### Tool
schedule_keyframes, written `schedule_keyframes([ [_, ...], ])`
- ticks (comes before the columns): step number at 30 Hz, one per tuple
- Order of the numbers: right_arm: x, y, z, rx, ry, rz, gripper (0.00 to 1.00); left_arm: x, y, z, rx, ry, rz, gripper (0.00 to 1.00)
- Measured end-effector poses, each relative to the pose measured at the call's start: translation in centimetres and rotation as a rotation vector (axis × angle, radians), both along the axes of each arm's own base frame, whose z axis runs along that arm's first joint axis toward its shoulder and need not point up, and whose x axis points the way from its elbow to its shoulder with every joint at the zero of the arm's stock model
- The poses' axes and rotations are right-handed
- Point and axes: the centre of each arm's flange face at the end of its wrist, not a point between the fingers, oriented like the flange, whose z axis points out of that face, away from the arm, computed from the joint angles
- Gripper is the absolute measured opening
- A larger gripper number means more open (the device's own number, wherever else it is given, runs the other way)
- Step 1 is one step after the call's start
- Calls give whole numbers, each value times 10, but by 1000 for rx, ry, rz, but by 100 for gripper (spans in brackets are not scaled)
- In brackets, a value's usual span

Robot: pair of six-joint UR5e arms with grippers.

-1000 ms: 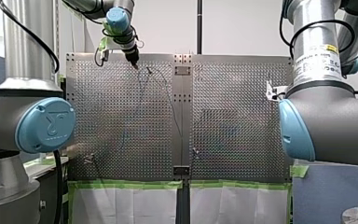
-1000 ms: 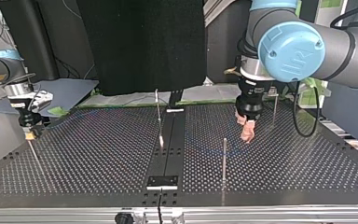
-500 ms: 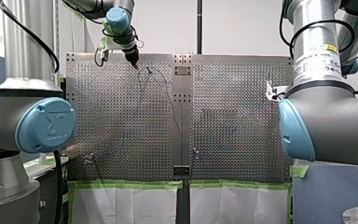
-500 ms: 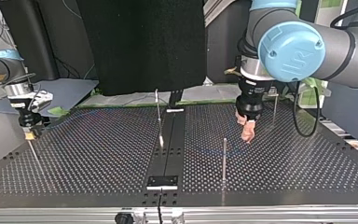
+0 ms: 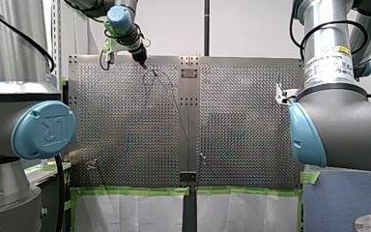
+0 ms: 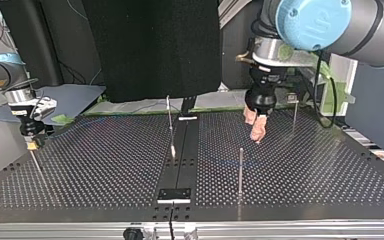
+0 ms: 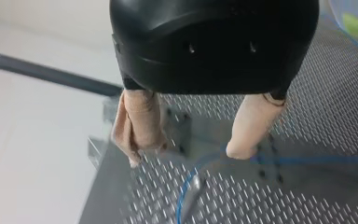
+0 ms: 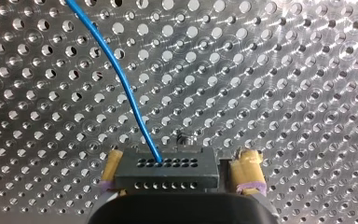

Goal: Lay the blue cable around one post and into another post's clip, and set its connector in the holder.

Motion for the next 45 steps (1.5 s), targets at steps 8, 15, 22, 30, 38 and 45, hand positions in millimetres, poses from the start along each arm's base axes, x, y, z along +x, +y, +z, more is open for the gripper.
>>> schedule_keyframes([
  [8,0,0,0,0,0,0,99,-1,-17,-43,3,23,-92,100],
  [15,0,0,0,0,0,0,99,10,-27,-102,78,82,-127,100],
  [22,0,0,0,0,0,0,99,16,-31,-165,85,157,-128,100],
  [30,0,0,0,0,0,0,99,10,-29,-216,96,205,-126,100],
  [38,0,0,0,0,0,0,99,-4,-23,-243,99,205,-125,100],
  [45,0,0,0,0,0,0,99,-16,-16,-265,96,205,-98,100],
])
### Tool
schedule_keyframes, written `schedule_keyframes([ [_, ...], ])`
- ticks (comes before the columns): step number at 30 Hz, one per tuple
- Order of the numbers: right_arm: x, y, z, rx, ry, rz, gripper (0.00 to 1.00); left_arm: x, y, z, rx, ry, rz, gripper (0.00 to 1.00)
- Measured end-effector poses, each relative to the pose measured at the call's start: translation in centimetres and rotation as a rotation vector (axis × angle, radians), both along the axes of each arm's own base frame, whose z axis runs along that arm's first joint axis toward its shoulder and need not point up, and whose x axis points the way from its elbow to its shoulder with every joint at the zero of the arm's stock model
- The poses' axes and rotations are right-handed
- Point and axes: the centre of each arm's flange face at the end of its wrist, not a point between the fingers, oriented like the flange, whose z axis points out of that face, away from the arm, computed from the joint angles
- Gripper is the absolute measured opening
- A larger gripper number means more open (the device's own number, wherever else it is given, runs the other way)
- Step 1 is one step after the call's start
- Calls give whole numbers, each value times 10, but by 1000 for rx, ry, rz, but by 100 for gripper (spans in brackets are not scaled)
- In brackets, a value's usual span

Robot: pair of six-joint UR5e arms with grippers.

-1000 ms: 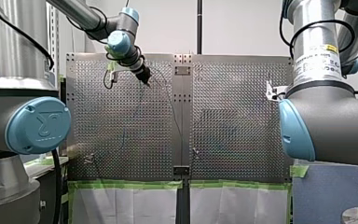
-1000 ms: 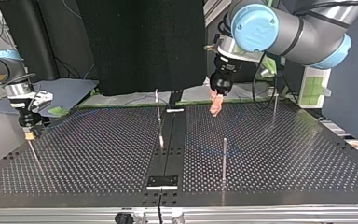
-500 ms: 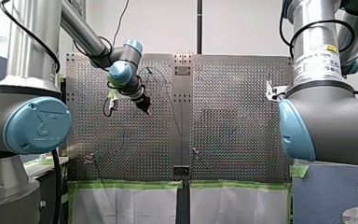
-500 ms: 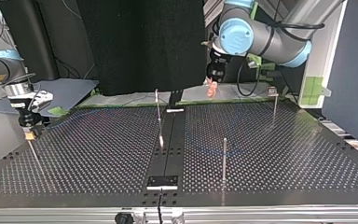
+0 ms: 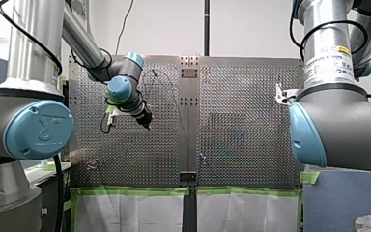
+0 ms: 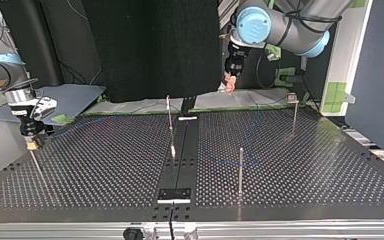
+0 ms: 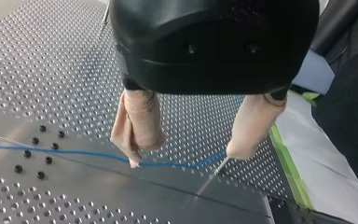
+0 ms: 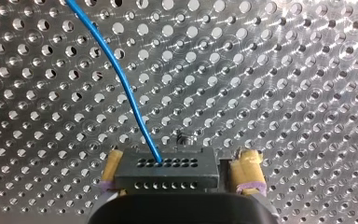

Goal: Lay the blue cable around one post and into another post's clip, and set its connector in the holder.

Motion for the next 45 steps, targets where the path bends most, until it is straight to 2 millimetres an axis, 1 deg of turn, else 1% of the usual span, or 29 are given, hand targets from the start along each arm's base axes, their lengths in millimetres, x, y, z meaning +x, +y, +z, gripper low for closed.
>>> schedule_keyframes([
  [7,0,0,0,0,0,0,99,-13,7,-19,-6,0,26,100],
  [17,0,0,0,0,0,0,99,-39,17,-50,-67,12,54,100],
  [26,0,0,0,0,0,0,99,-64,27,-74,-71,13,59,100],
  [41,0,0,0,0,0,0,99,-107,43,-107,-99,19,66,100],
  [45,0,0,0,0,0,0,99,-114,46,-112,-134,15,81,100],
])
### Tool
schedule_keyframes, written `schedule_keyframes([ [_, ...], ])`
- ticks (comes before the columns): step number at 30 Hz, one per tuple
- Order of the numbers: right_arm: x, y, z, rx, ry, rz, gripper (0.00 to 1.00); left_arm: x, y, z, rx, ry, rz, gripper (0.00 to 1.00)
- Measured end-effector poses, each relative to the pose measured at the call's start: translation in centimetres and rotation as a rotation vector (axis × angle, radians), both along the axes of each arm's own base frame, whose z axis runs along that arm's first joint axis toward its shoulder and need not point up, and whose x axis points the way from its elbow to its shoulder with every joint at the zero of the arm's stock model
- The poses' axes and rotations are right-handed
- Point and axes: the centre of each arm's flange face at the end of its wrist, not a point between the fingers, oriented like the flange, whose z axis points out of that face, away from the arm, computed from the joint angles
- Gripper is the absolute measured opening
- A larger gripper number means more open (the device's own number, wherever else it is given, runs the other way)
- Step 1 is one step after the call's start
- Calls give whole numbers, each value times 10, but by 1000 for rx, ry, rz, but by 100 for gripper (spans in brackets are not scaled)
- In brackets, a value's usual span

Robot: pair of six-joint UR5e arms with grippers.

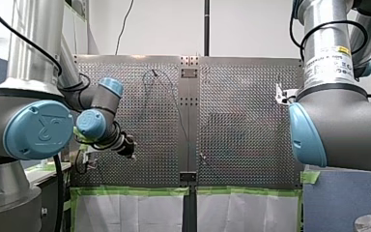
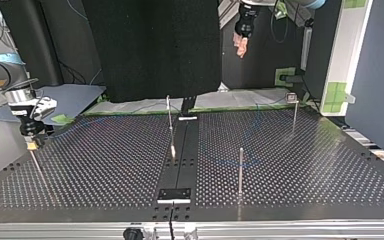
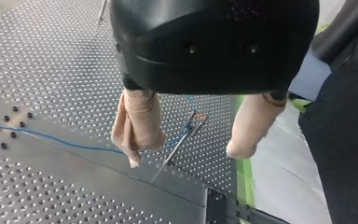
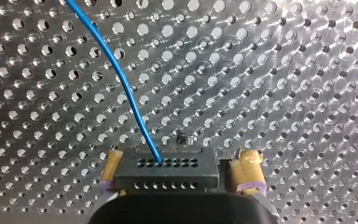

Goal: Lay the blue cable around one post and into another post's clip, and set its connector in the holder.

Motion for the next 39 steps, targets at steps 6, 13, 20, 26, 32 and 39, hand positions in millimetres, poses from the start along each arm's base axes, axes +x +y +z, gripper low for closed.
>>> schedule_keyframes([
  [6,0,0,0,0,0,0,99,17,-7,9,-83,-65,20,100],
  [13,0,0,0,0,0,0,99,38,-15,21,-173,-147,35,100],
  [20,0,0,0,0,0,0,99,46,-18,25,-187,-211,30,100],
  [26,0,0,0,0,0,0,99,52,-20,30,-156,-279,15,100],
  [32,0,0,0,0,0,0,99,58,-19,35,-112,-345,35,100],
  [39,0,0,0,0,0,0,99,55,-15,32,-34,-334,50,100],
])
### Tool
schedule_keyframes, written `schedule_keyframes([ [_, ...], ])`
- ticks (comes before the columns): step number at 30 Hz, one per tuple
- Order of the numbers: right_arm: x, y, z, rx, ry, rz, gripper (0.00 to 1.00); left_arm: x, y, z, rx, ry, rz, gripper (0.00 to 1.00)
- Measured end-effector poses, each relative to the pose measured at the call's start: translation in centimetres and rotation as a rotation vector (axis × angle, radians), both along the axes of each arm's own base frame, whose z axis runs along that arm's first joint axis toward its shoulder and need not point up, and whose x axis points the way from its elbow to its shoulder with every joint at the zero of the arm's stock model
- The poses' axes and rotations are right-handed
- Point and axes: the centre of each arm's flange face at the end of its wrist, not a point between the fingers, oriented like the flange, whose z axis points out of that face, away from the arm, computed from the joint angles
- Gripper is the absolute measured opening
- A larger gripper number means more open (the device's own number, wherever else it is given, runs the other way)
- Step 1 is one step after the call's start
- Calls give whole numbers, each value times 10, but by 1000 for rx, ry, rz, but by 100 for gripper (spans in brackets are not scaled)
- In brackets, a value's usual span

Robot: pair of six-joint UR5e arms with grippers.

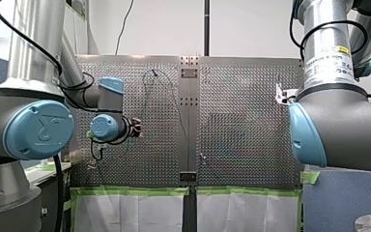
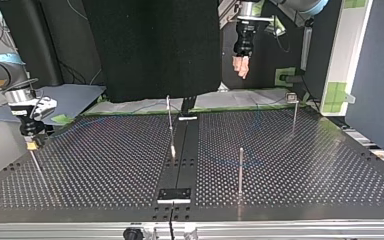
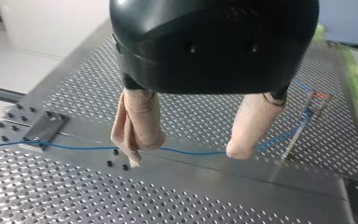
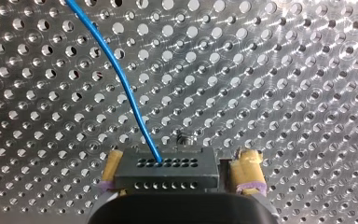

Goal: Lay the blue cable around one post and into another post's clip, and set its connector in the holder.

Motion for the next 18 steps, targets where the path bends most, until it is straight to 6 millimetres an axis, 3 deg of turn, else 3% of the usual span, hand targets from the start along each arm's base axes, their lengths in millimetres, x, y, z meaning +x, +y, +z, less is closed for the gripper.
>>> schedule_keyframes([
  [18,0,0,0,0,0,0,99,-6,5,-5,128,20,17,100],
])
